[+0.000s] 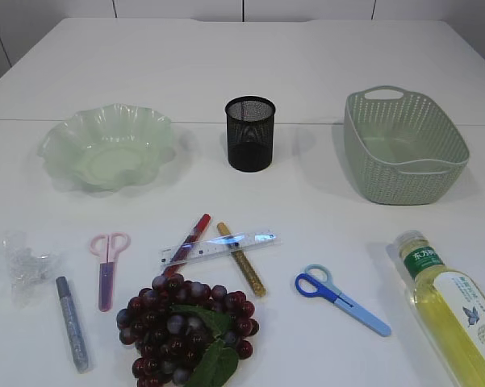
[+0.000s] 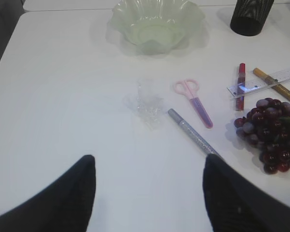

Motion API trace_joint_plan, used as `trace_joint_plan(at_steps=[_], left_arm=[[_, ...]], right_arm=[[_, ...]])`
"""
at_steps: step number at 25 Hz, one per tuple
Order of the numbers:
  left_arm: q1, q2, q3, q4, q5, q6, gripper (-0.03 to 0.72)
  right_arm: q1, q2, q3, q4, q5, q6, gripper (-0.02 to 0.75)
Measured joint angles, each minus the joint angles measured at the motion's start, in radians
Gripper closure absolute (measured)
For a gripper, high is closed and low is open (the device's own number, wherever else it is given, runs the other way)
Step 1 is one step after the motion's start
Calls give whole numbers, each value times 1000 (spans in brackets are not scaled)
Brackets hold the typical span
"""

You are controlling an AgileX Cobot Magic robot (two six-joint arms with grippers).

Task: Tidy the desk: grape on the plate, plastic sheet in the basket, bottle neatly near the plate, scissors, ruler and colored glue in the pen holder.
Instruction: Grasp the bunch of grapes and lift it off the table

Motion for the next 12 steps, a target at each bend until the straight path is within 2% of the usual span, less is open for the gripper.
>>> trace_joint_plan(at_steps=[12], left_arm=[[0, 0, 0, 0, 0, 0, 183]], right_arm=[[0, 0, 0, 0, 0, 0, 153]])
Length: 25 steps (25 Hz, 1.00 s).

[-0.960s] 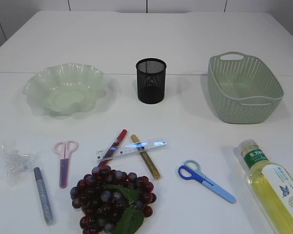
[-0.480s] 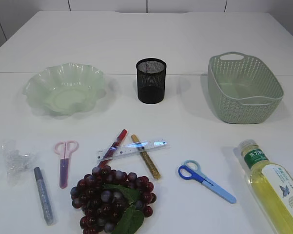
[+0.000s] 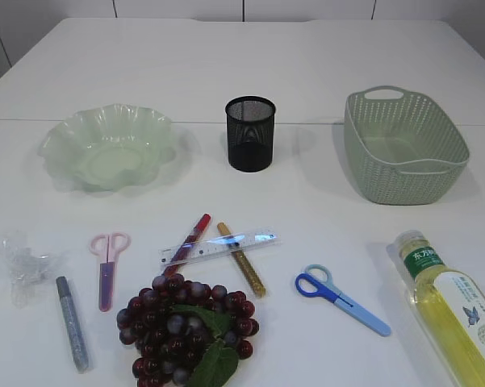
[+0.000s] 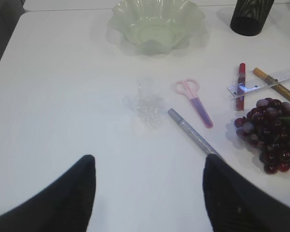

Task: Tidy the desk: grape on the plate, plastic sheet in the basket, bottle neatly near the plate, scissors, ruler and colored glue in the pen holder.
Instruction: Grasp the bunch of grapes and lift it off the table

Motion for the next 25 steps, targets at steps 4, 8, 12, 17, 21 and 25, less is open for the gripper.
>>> trace_joint_plan(at_steps=[4, 8, 12, 17, 21, 25], left_arm=[[0, 0, 0, 0, 0, 0, 183], [0, 0, 0, 0, 0, 0, 183], [0, 0, 0, 0, 0, 0, 183], [0, 0, 0, 0, 0, 0, 183], [0, 0, 0, 0, 0, 0, 183], [0, 0, 0, 0, 0, 0, 183]], right_arm=[[0, 0, 0, 0, 0, 0, 153], [0, 0, 0, 0, 0, 0, 153], [0, 0, 0, 0, 0, 0, 153], [0, 0, 0, -2, 0, 0, 153], [0, 0, 0, -4, 0, 0, 153], [0, 0, 0, -7, 0, 0, 153]])
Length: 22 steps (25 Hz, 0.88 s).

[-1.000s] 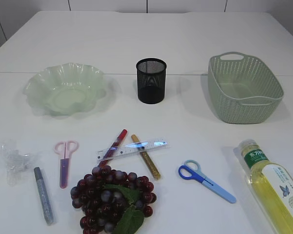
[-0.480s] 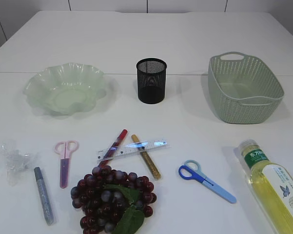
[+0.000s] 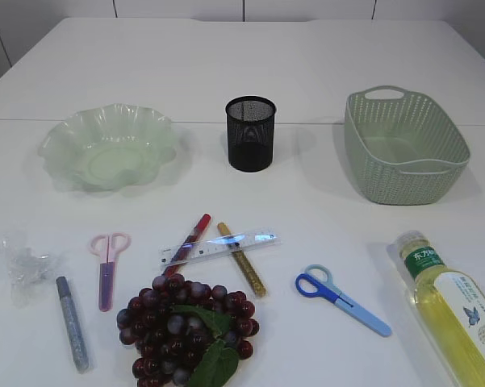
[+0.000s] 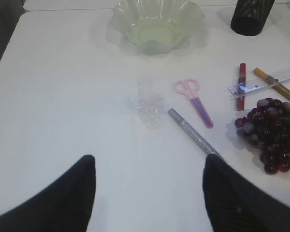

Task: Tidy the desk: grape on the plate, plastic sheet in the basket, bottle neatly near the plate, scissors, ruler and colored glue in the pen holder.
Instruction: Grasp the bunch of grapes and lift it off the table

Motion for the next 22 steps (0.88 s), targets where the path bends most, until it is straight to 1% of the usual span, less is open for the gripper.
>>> trace_joint_plan(at_steps=[14, 17, 22], left_arm=[[0, 6, 0, -8, 0, 0, 183], [0, 27, -5, -29, -2, 0, 183], [0, 124, -45, -51, -8, 0, 190]], right_arm=[[0, 0, 0, -12, 0, 10, 154], [0, 17, -12, 11, 0, 11, 154], [0, 104, -53, 43, -2, 11, 154]])
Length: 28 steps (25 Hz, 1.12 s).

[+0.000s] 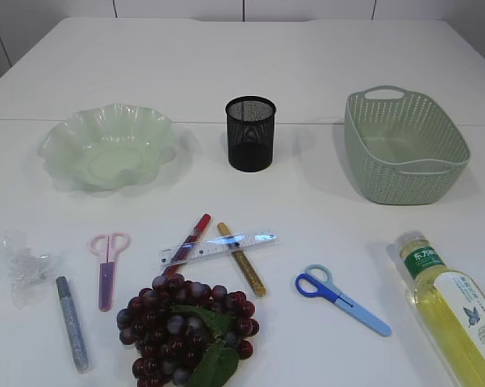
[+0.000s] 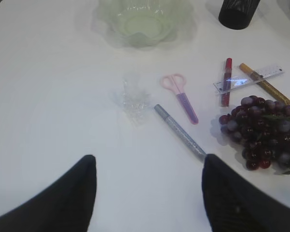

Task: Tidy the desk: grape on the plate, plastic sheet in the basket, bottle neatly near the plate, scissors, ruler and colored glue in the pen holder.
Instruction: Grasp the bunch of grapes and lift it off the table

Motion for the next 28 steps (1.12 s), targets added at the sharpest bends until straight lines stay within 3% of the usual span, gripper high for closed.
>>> trace_joint_plan(at_steps=[6, 15, 20, 28], left_arm=[[0, 173, -53, -23, -10, 0, 197], [-8, 502, -86, -81, -200, 0, 198], [-88, 698, -145, -110, -212, 21, 200], [-298, 1022, -296, -121, -188, 62, 201]], right_arm=[[0, 174, -83, 108, -19, 0, 154], [0, 503, -179, 108, -121, 6, 154], [0, 659, -273, 108, -121, 7, 154], [4, 765, -346, 106, -101, 30, 209]])
